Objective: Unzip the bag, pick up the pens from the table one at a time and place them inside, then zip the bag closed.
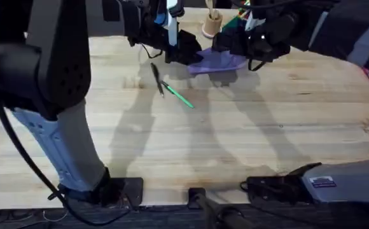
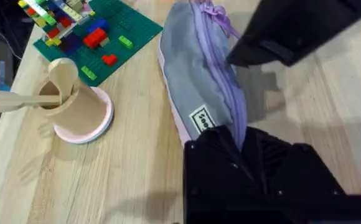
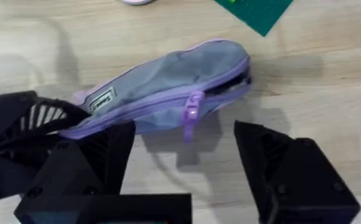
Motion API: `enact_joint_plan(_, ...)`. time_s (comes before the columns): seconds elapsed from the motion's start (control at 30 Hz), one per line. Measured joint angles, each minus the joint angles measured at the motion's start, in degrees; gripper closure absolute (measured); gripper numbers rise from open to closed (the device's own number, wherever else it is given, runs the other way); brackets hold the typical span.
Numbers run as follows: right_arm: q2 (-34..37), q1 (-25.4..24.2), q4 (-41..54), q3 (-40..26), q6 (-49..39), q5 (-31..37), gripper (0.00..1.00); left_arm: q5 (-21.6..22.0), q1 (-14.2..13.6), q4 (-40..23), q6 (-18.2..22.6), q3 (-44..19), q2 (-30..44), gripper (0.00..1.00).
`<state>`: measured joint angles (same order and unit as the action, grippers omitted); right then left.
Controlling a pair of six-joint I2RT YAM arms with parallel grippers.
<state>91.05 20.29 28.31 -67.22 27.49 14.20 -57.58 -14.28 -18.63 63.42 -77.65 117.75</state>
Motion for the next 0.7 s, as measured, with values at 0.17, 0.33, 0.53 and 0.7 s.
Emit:
enact_joint_plan(0.17,1.05,-1.25,-0.49,0.00,0.00,-0.04,0.072,0.12,-0.04,0.02,0.00,0.00,0.00,0.959)
enact_joint_plan(0.33,1.95,-1.46,-1.48,0.02,0.02,-0.23,0.213,0.16,-0.09,0.04,0.00,0.00,0.00,0.959)
enact_joint_plan(0.53,2.47,-1.46,-2.84,0.02,0.02,-0.84,0.380,0.17,-0.11,0.18,0.00,0.00,0.00,0.959)
enact_joint_plan(0.7,3.06,-1.62,-3.57,0.02,0.02,-0.95,0.518,0.20,-0.15,0.19,0.00,0.00,0.00,0.959)
